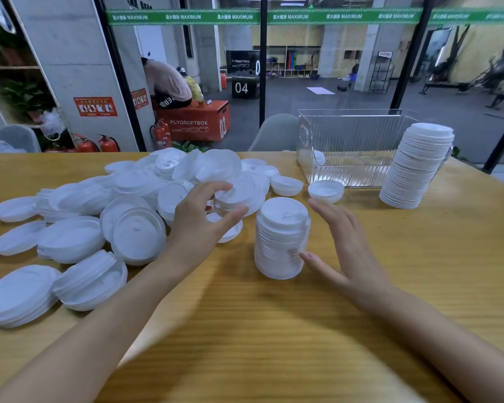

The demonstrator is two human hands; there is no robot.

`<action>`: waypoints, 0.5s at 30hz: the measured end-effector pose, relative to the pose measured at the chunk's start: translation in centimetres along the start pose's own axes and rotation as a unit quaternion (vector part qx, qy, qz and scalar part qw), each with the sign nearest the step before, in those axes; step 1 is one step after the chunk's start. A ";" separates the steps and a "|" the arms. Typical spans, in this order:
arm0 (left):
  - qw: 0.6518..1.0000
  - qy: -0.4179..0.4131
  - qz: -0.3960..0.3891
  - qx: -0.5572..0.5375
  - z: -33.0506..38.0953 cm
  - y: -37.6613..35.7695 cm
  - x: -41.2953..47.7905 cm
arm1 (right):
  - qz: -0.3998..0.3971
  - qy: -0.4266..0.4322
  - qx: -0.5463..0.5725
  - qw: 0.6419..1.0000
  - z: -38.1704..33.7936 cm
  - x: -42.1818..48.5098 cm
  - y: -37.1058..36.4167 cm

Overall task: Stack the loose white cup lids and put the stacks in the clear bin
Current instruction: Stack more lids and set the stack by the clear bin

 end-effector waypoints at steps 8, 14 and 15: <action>0.998 -0.039 0.001 -0.050 3.5 -1.2 -0.2 | -0.006 -0.015 0.023 1.000 0.5 -0.5 -0.4; 0.998 -0.041 -0.006 -0.051 3.4 -1.5 -0.1 | -0.077 -0.036 0.010 0.996 0.6 0.1 -1.7; 0.998 -0.039 -0.009 -0.051 3.2 -1.5 -0.1 | -0.084 -0.039 0.027 0.995 0.4 0.2 -1.9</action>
Point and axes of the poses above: each hand's wrist, its own x-axis towards the middle knuckle, its own y-axis out of the back of the hand, z = x × y, the point moved 6 cm from there along x, towards the middle knuckle, and after that the axes turned 5 degrees about -z, right-handed, at the moved point
